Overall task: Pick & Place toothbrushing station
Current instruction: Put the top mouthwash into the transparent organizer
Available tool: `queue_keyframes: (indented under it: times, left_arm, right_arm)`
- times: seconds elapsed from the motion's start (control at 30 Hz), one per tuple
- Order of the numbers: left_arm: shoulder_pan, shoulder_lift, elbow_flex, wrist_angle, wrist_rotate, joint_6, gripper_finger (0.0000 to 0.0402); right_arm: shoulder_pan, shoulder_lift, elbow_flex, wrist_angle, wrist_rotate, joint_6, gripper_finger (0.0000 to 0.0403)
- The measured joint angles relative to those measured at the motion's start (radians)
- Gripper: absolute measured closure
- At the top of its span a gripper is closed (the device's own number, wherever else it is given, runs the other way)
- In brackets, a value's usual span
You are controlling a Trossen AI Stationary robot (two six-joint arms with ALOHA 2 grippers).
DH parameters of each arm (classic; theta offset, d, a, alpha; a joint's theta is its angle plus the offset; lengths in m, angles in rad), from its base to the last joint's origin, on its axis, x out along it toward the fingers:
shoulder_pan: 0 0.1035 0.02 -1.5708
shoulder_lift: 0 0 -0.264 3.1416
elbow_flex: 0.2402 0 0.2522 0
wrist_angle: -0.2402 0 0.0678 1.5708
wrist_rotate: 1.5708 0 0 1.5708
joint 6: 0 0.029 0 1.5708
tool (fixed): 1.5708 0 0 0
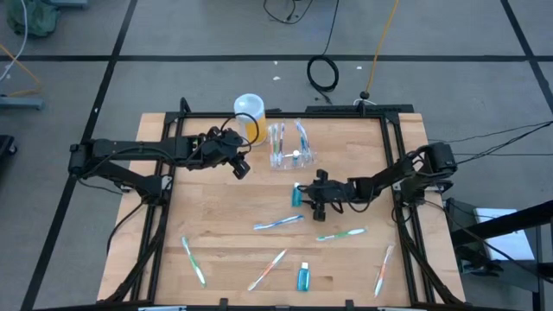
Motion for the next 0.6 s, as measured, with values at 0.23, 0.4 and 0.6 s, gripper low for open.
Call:
queue_keyframes:
  times: [0.23,0.4,0.6]
  left_arm:
    - [-0.003,0.0,0.0,0.0,0.0,0.001,0.024]
    - [-0.003,0.0,0.0,0.0,0.0,0.001,0.024]
    - [-0.003,0.0,0.0,0.0,0.0,0.003,0.024]
  right_arm:
    - [0.0,-0.011,0.032,0.09,0.104,-0.202,0.0236]
    - [-0.015,-0.012,0.068,0.019,0.043,-0.551,0.0236]
    - [-0.077,-0.013,0.127,-0.082,-0.031,-0.546,0.0234]
